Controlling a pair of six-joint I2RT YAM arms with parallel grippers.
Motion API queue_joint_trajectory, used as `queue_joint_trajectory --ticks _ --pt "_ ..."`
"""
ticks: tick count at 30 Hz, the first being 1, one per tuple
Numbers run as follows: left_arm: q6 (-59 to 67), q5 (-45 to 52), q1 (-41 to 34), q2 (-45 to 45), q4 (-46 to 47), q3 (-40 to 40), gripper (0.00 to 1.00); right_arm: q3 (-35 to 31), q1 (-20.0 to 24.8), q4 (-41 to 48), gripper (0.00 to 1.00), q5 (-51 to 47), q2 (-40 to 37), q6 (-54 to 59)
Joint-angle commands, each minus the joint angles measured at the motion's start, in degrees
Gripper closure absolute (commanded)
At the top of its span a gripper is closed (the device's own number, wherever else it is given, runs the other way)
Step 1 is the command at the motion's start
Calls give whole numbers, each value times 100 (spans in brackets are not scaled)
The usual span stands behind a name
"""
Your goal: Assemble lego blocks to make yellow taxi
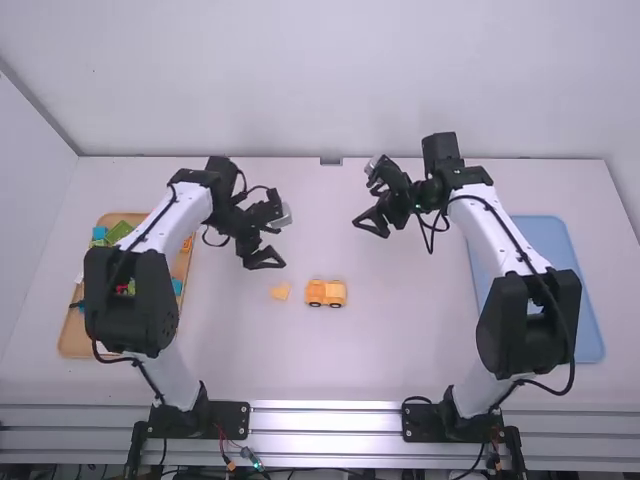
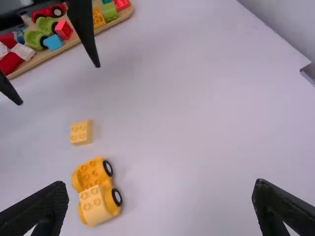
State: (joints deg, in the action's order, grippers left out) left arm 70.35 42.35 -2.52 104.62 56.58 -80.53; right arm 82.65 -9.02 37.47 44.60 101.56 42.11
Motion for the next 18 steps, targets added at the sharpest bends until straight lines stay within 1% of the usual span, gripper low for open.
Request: queue_joint_trajectory --ticks 1,3,4,5,6,7,10,11,12,14,16,18 --pt "2162 1373 431 -166 4 417 1 -293 -74 -221 1 105 35 76" --pt "2490 1808 612 -166 -170 667 1 -476 -105 -455 1 151 35 83" --pt "2686 2256 765 -155 -470 966 2 -662 -125 -691 2 216 35 111" --pt "2699 2437 848 -155 -699 1161 1 -780 -122 -844 1 280 35 125" --pt "2599 2490 955 -155 -1147 1486 1 -997 -122 -1088 1 481 35 155" --pt "2564 2492 966 -155 -1200 1521 1 -1043 -122 -1150 1 540 33 177" --pt "1727 2507 1045 -142 -2498 2249 1 -1458 -111 -1709 1 1060 31 332" --pt "1705 2518 1043 -142 -2555 2277 1 -1491 -111 -1773 1 1093 31 326" --pt "1384 2625 1005 -116 -3062 2514 1 -1631 -111 -2011 1 1119 26 306" --pt "1241 2601 999 -79 -3403 2691 1 -1784 -140 -2221 1 997 -24 210" --pt "1169 2481 1032 -4 -3611 2861 1 -1954 -236 -2522 1 702 -114 -157" --pt "1248 2356 1034 98 -3679 2968 1 -2083 -365 -2745 1 378 -175 -396"
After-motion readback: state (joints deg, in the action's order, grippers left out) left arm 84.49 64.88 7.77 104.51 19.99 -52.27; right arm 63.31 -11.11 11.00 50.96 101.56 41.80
